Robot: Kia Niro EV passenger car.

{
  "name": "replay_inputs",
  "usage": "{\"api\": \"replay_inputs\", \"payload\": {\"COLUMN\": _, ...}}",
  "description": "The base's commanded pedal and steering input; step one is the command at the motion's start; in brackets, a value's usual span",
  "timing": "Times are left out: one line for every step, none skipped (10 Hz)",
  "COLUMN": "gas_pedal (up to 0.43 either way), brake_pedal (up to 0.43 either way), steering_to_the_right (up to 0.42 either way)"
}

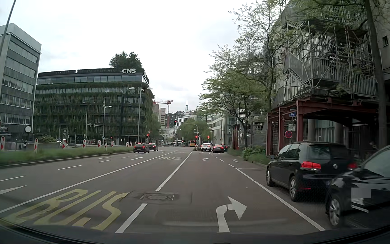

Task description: Follow the waypoints while adhering to traffic rules and regulations

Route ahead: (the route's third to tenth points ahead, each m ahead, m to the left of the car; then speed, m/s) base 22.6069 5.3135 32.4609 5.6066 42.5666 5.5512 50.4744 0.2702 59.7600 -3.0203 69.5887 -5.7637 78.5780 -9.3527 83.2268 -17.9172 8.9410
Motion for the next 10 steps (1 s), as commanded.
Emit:
{"api": "replay_inputs", "payload": {"gas_pedal": 0.000, "brake_pedal": 0.000, "steering_to_the_right": 0.000}}
{"api": "replay_inputs", "payload": {"gas_pedal": 0.000, "brake_pedal": 0.000, "steering_to_the_right": 0.000}}
{"api": "replay_inputs", "payload": {"gas_pedal": 0.000, "brake_pedal": 0.000, "steering_to_the_right": 0.000}}
{"api": "replay_inputs", "payload": {"gas_pedal": 0.000, "brake_pedal": 0.000, "steering_to_the_right": -0.002}}
{"api": "replay_inputs", "payload": {"gas_pedal": 0.000, "brake_pedal": 0.000, "steering_to_the_right": -0.002}}
{"api": "replay_inputs", "payload": {"gas_pedal": 0.008, "brake_pedal": 0.000, "steering_to_the_right": -0.001}}
{"api": "replay_inputs", "payload": {"gas_pedal": 0.020, "brake_pedal": 0.000, "steering_to_the_right": -0.001}}
{"api": "replay_inputs", "payload": {"gas_pedal": 0.047, "brake_pedal": 0.000, "steering_to_the_right": 0.000}}
{"api": "replay_inputs", "payload": {"gas_pedal": 0.047, "brake_pedal": 0.000, "steering_to_the_right": -0.001}}
{"api": "replay_inputs", "payload": {"gas_pedal": 0.067, "brake_pedal": 0.000, "steering_to_the_right": -0.001}}
